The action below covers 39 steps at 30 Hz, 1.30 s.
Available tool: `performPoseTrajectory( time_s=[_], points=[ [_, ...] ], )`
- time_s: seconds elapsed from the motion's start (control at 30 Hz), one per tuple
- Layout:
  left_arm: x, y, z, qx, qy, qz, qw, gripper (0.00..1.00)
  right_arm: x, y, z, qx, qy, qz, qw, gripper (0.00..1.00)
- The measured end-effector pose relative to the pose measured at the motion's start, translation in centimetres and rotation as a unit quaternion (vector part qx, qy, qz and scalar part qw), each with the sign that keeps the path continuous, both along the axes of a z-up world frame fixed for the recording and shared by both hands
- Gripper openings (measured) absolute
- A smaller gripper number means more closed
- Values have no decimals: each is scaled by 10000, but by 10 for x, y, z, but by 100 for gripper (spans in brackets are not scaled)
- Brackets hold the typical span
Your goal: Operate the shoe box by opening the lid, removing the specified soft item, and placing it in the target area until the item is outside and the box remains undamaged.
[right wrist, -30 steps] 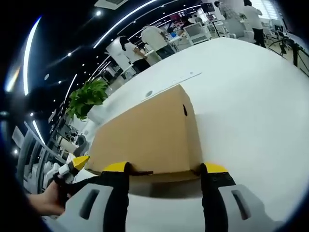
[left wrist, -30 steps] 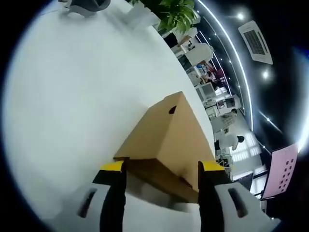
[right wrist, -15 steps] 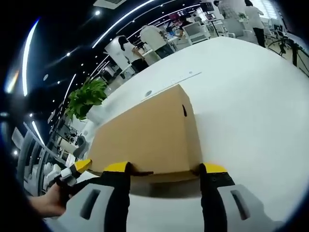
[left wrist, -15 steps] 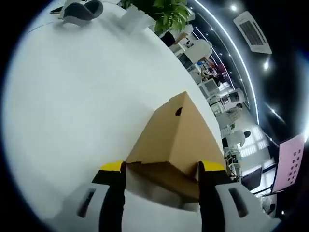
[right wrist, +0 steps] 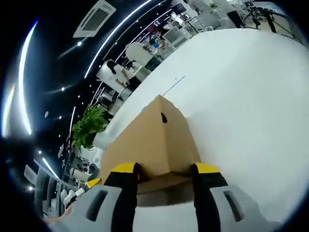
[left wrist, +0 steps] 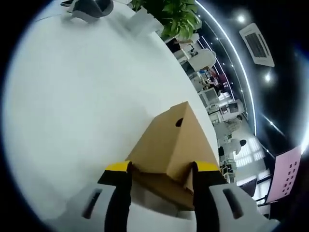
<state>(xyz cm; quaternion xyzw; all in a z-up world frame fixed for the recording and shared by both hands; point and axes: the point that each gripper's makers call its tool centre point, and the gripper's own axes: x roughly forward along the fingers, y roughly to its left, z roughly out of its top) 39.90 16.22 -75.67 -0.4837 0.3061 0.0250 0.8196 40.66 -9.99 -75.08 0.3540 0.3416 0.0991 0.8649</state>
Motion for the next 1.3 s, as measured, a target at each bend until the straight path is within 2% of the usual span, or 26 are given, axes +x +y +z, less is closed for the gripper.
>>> performPoseTrajectory(
  time_s=[0.13,0.27,0.43,0.57,0.73,0.97,1.3],
  points=[
    [0,2,0,-50,7,38,10000,48,0,0,2,-38,-9,4,10000,42],
    [0,1,6,86,-47,-51,9999,43,0,0,2,-6,-6,-8,10000,41],
    [1,3,4,147,-62,-86,9998,43,0,-1,2,-51,-45,4,10000,40],
    [0,3,4,135,-167,-128,9997,43,0,-6,5,335,83,-250,9991,37],
    [2,6,2,116,-131,-116,9998,43,0,-6,9,361,80,-255,9990,35],
    [1,7,7,126,-56,-97,9999,40,-1,-6,13,437,131,-272,9986,34],
    [0,5,11,153,-11,-77,9999,39,-2,-8,17,689,293,-334,9966,32]
  ],
)
